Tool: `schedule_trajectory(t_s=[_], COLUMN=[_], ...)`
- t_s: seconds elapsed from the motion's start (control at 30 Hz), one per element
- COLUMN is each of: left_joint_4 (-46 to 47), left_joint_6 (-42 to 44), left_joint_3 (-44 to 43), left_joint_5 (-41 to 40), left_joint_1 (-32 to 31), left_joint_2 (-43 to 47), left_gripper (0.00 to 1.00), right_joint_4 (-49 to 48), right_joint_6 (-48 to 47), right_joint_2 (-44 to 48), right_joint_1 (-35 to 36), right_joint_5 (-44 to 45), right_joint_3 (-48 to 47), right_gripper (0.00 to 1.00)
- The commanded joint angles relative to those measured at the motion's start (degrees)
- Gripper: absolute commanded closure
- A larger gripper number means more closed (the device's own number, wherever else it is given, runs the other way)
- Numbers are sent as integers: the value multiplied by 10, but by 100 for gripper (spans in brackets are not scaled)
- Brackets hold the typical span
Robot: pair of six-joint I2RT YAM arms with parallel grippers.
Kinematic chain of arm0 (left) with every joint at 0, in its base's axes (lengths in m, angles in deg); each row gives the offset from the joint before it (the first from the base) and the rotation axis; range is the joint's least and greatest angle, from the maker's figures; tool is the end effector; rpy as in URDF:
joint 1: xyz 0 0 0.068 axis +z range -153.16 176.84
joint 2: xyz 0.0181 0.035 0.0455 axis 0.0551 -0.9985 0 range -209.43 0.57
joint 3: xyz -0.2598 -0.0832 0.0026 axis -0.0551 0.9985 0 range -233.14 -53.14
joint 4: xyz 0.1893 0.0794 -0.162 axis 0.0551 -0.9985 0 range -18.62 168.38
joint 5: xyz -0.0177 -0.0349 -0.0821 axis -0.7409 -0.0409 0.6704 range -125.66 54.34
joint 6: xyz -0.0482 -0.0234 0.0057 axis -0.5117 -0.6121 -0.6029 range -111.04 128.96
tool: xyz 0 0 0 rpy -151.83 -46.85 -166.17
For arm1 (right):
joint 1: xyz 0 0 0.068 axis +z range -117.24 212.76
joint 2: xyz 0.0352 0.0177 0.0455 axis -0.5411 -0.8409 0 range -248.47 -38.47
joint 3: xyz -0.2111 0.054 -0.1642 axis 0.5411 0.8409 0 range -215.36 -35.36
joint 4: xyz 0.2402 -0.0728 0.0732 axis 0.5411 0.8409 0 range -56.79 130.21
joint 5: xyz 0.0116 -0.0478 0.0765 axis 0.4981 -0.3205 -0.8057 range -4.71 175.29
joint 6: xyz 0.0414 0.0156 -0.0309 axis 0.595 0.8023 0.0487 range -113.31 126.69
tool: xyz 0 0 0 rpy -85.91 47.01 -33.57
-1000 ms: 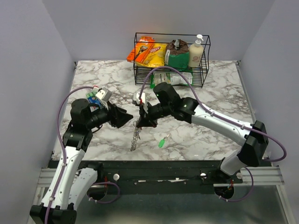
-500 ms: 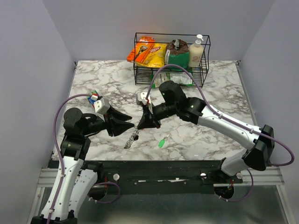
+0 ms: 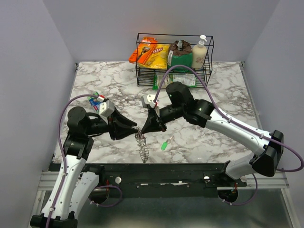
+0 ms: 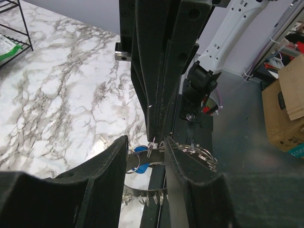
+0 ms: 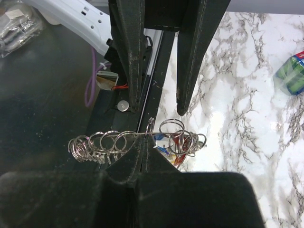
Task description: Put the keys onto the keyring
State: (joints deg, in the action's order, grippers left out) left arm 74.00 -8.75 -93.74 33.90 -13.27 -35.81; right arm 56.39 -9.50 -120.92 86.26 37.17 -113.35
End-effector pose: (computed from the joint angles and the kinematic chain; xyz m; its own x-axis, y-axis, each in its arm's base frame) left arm 0.1260 -0.0561 0.3477 -0.3021 -0.0541 -0.9518 0.9363 0.1709 -0.3069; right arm 0.1697 0.2738 0.3706 -0.0060 -0.3211 -0.9470 -0.9691 -0.2317 0.0847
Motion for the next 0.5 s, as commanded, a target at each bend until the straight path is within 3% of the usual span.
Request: schedule_trajectory(t_s=[0.0,0.47], left_joint_4=[12,-39], left_joint_6=[7,54], left_joint_3=[2,-7], left_joint_5=[34,6], left_joint_1=[-14,-52], left_joint_2=[-4,-27], left_gripper=[57,63], right_joint_4=[-23,-31], right_joint_6=[-7,-6], right_joint_2=[18,21], right_joint_1=[-4,-3], right_joint_5=[-29,-14], right_joint_3=[0,10], right_gripper=[99,99])
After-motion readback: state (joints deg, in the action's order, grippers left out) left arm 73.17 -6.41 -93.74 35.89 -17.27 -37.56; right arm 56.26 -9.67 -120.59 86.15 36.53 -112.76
